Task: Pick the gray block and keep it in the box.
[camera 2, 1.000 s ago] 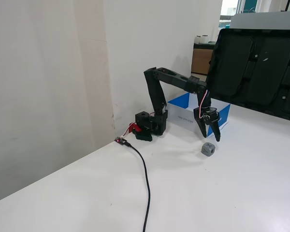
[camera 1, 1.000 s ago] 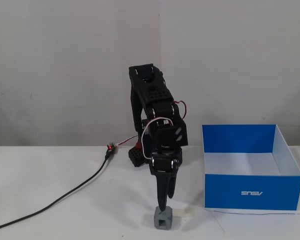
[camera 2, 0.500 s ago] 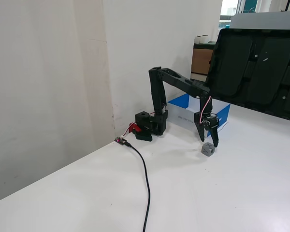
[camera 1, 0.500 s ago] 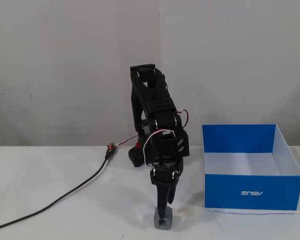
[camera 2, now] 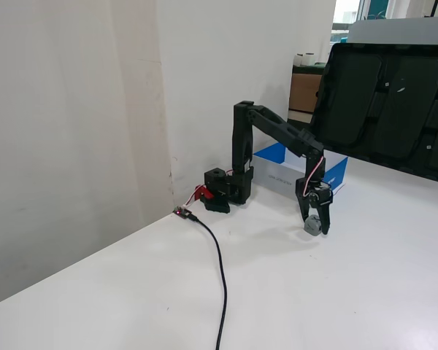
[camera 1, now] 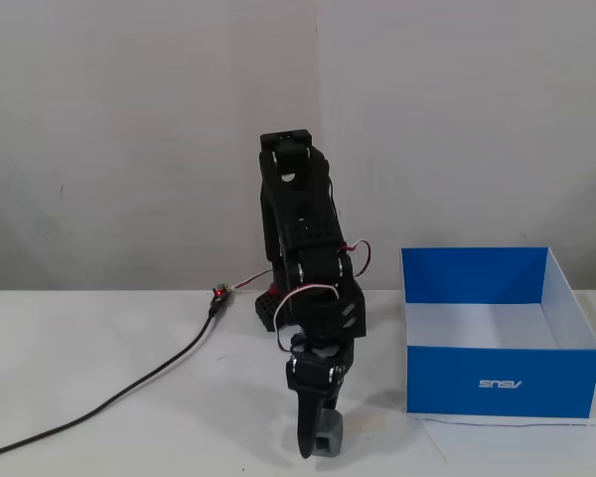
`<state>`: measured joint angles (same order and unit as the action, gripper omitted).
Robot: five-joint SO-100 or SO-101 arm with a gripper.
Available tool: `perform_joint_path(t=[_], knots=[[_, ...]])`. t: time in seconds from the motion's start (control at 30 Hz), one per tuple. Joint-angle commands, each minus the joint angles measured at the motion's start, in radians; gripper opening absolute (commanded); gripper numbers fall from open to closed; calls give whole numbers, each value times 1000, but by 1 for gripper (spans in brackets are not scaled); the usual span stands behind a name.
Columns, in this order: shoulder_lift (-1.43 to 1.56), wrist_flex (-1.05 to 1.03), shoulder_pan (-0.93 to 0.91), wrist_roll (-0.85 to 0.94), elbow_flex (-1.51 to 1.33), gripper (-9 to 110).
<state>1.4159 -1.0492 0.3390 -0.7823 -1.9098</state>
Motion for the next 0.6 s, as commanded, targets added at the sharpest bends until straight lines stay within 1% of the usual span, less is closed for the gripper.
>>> perform_joint_path(t=[0.0,0.4,0.57], knots=[[-5,11,9,6,81,25],[-92,11,38,3,169,24],[-121,11,40,-5,181,19]])
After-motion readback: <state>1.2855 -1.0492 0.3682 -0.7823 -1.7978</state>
